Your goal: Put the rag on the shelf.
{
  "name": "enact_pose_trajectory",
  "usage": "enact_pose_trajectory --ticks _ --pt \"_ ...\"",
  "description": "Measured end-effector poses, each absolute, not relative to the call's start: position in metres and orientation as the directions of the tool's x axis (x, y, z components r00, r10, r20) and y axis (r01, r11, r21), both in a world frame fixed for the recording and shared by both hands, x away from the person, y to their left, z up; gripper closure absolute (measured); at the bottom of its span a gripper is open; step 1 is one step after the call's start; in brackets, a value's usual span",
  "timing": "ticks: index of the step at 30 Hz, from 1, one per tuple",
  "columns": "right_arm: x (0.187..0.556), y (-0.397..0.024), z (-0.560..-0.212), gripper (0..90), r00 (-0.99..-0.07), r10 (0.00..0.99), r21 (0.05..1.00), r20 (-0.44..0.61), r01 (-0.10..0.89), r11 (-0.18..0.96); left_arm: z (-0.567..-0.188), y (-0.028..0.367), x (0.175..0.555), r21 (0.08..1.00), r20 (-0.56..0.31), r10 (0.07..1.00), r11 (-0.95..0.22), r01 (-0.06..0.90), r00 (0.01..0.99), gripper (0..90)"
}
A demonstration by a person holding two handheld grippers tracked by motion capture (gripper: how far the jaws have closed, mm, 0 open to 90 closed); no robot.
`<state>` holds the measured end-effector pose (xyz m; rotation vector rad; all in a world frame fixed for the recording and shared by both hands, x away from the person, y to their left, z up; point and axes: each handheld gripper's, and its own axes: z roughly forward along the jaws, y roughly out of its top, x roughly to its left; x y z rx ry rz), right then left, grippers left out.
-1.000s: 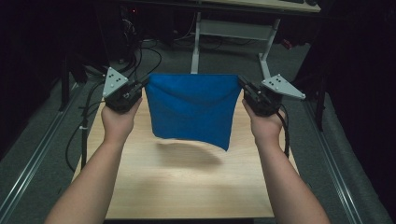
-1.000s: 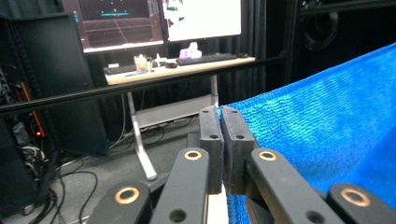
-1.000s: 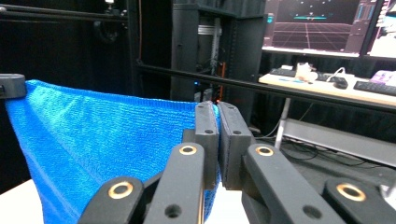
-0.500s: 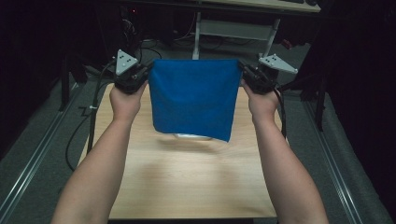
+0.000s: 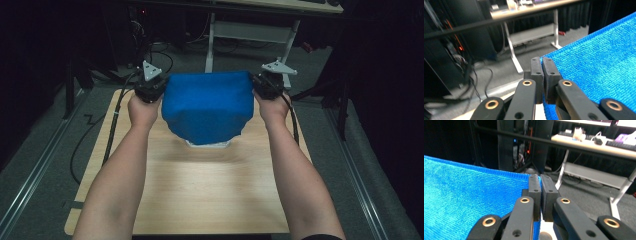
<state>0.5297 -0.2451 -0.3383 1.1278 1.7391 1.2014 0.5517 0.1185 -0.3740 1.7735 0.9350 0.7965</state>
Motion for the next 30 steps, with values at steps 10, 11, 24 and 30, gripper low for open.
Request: enact_pose_trajectory --ticks 10,11,24,30 --pt "0.524 -0.246 -0.394 88.4 -0.384 0.921 0.925 -0.063 0.324 0.198 -0.426 0.123 0.539 0.914 0.043 0.829 -0.258 0.313 0.557 88.2" --pt "0.522 -0.245 -0.398 88.4 -0.388 0.92 0.924 -0.059 0.328 0.198 -0.43 0.124 0.538 0.911 0.033 0.826 -0.256 0.322 0.563 88.2" --pt "0.5 -0.244 -0.449 88.2 -0.403 0.914 0.892 -0.037 0.399 0.213 -0.477 0.117 0.518 0.896 -0.071 0.792 -0.216 0.387 0.606 88.2" --pt "0.495 -0.242 -0.468 88.2 -0.407 0.913 0.876 -0.023 0.432 0.214 -0.494 0.121 0.514 0.89 -0.127 0.791 -0.175 0.421 0.598 88.1"
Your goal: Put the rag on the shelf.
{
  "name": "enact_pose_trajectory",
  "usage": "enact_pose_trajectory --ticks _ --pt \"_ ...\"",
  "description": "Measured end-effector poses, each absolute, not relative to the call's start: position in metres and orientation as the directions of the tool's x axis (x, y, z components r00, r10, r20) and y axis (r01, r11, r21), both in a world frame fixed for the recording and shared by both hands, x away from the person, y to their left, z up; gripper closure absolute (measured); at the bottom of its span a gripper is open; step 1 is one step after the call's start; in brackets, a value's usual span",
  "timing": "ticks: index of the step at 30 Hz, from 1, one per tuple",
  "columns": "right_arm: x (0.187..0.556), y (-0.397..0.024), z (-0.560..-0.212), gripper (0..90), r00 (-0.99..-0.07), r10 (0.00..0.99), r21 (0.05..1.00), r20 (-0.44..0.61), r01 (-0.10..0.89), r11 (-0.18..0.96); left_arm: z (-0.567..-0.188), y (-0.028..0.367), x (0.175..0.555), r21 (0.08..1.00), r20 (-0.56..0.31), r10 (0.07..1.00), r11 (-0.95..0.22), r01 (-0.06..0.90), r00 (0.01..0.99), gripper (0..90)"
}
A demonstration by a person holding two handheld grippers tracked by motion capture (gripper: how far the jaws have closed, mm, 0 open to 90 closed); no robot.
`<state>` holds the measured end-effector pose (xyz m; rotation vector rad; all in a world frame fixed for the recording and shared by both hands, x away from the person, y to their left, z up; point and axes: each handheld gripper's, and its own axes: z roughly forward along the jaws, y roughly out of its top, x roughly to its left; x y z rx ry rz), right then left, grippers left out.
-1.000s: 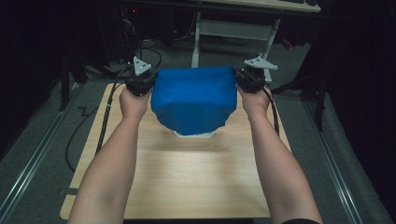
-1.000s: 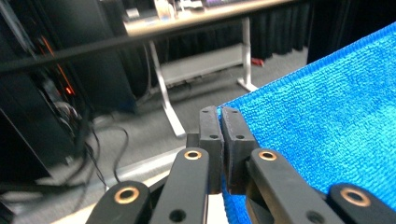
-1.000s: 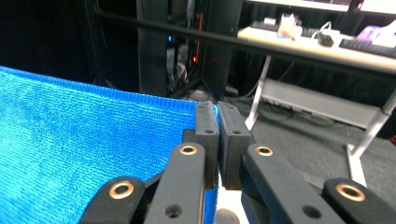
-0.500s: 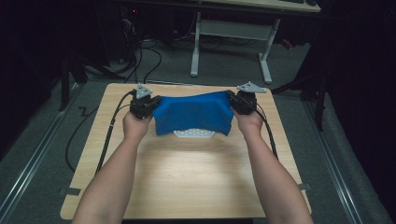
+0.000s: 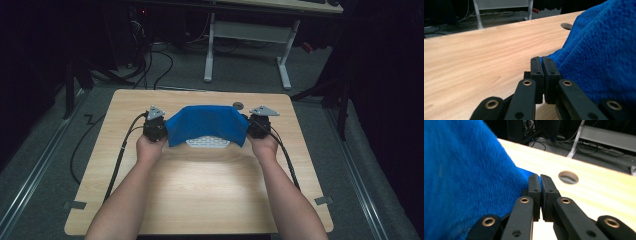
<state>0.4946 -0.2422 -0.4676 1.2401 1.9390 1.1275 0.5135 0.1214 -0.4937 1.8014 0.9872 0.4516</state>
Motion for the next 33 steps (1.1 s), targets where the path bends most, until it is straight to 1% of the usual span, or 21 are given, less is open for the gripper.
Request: enact_pose_trajectory --ticks 1,7,10,12,18,25,27,30,31,33 --pt "0.493 -0.242 -0.473 88.1 -0.408 0.913 0.87 -0.014 0.445 0.212 -0.496 0.121 0.513 0.891 -0.139 0.788 -0.165 0.423 0.6 88.1" --pt "0.49 -0.241 -0.482 88.1 -0.412 0.911 0.871 -0.012 0.443 0.211 -0.499 0.119 0.512 0.889 -0.147 0.778 -0.167 0.427 0.611 88.0" --pt "0.49 -0.243 -0.486 88.1 -0.406 0.914 0.866 -0.006 0.455 0.208 -0.502 0.118 0.515 0.881 -0.18 0.763 -0.155 0.447 0.621 87.7" --pt "0.489 -0.244 -0.489 88.1 -0.404 0.915 0.862 -0.007 0.461 0.21 -0.502 0.117 0.517 0.879 -0.169 0.763 -0.169 0.446 0.624 87.6" --pt "0.489 -0.247 -0.493 88.0 -0.402 0.916 0.854 -0.01 0.473 0.217 -0.507 0.115 0.521 0.865 -0.192 0.764 -0.164 0.473 0.616 87.4" --pt "0.488 -0.248 -0.496 87.6 -0.398 0.917 0.853 -0.005 0.477 0.212 -0.511 0.113 0.521 0.855 -0.194 0.764 -0.177 0.488 0.616 85.8" --pt "0.488 -0.248 -0.497 86.7 -0.395 0.919 0.853 0.0 0.479 0.206 -0.511 0.112 0.521 0.856 -0.186 0.768 -0.179 0.485 0.613 82.3" --pt "0.488 -0.249 -0.496 82.0 -0.404 0.915 0.856 0.006 0.476 0.204 -0.511 0.113 0.52 0.852 -0.189 0.773 -0.178 0.492 0.606 72.9" --pt "0.487 -0.249 -0.494 80.5 -0.411 0.912 0.855 0.005 0.474 0.209 -0.51 0.114 0.519 0.855 -0.171 0.782 -0.185 0.485 0.6 68.8" --pt "0.487 -0.25 -0.494 79.5 -0.41 0.912 0.856 0.003 0.472 0.21 -0.51 0.115 0.518 0.858 -0.165 0.784 -0.186 0.48 0.599 67.8"
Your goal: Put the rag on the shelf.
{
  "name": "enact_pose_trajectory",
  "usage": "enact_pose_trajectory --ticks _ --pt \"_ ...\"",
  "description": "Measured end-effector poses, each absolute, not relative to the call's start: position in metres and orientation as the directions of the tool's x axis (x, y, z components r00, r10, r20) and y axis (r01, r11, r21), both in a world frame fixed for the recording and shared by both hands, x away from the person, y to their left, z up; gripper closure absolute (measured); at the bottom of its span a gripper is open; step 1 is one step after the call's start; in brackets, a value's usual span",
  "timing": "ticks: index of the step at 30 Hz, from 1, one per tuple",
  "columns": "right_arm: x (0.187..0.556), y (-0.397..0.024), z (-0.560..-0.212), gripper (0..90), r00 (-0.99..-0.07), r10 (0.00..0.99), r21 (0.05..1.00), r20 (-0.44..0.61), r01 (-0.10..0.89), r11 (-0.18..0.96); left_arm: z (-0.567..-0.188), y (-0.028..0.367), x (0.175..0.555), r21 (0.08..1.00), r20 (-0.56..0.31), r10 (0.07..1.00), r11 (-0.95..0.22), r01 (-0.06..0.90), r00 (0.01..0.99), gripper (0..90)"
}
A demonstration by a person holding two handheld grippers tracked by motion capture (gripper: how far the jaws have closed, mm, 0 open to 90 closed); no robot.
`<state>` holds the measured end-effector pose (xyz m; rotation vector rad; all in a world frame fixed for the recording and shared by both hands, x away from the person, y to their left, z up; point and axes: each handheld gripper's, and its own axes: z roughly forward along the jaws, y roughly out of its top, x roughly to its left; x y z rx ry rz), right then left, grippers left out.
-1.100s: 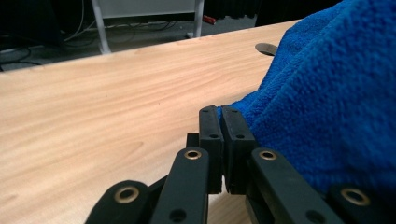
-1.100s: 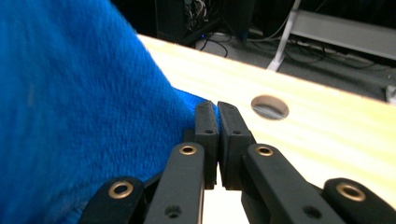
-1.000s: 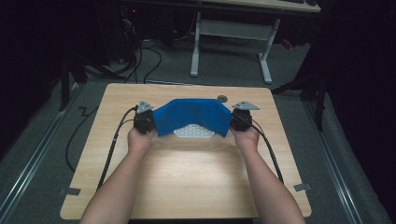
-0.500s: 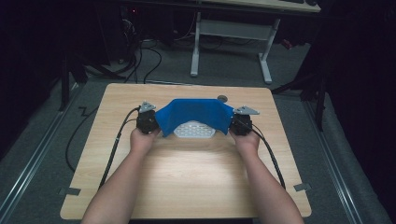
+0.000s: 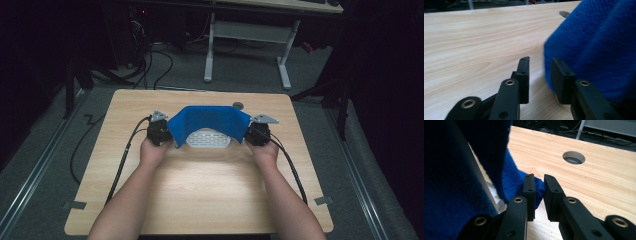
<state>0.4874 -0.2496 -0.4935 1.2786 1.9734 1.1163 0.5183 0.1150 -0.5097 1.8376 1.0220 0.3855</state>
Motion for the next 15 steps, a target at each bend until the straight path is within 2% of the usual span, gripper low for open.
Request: enact_pose_trajectory --ticks 15 --pt "0.487 -0.261 -0.462 67.8 -0.392 0.92 0.895 0.001 0.411 0.174 -0.482 0.135 0.514 0.885 -0.123 0.817 -0.166 0.435 0.563 62.2"
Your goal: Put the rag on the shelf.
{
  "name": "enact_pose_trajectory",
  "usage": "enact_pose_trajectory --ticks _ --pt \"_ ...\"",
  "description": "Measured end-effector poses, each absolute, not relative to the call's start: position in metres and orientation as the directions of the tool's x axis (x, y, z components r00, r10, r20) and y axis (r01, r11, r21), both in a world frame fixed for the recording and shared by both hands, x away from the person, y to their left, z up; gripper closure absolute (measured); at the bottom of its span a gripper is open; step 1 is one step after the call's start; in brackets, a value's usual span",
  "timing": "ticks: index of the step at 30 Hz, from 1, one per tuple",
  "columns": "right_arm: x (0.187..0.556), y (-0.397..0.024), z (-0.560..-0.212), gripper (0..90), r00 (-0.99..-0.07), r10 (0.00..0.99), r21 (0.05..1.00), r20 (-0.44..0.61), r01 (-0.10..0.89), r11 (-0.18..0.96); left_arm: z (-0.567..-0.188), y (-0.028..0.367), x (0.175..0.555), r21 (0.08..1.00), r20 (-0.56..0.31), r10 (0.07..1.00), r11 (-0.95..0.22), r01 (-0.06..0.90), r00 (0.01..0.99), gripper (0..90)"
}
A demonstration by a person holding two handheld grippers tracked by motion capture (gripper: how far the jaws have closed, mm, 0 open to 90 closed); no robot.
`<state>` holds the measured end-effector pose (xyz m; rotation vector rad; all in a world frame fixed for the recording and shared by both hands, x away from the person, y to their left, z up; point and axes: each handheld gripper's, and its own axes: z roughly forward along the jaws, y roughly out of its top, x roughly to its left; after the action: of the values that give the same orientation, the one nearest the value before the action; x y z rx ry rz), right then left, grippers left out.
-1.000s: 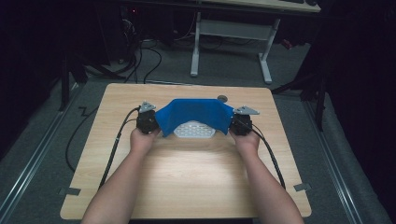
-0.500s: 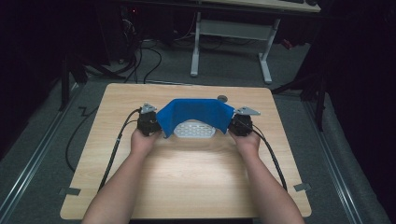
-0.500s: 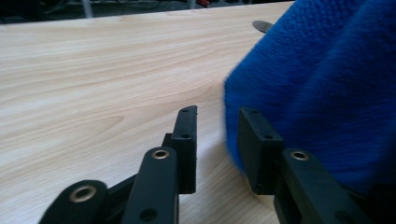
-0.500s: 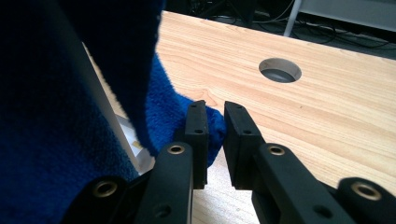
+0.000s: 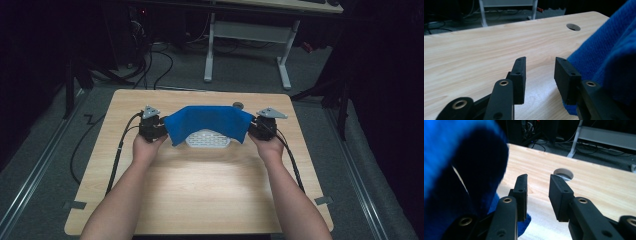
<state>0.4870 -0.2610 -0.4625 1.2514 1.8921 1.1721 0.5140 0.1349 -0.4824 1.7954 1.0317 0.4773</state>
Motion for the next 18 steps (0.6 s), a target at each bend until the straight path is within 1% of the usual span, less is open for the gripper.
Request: enact_pose_trajectory --ticks 5,12,18 --pt "0.488 -0.265 -0.449 65.3 -0.382 0.924 0.905 -0.02 0.386 0.18 -0.473 0.141 0.513 0.888 -0.109 0.824 -0.17 0.426 0.556 61.1" --pt "0.487 -0.27 -0.438 63.1 -0.369 0.929 0.915 -0.01 0.371 0.158 -0.459 0.15 0.512 0.902 -0.101 0.841 -0.148 0.405 0.532 60.0" --pt "0.485 -0.276 -0.431 60.7 -0.361 0.932 0.919 -0.001 0.367 0.143 -0.455 0.157 0.51 0.902 -0.089 0.848 -0.154 0.403 0.522 59.5"
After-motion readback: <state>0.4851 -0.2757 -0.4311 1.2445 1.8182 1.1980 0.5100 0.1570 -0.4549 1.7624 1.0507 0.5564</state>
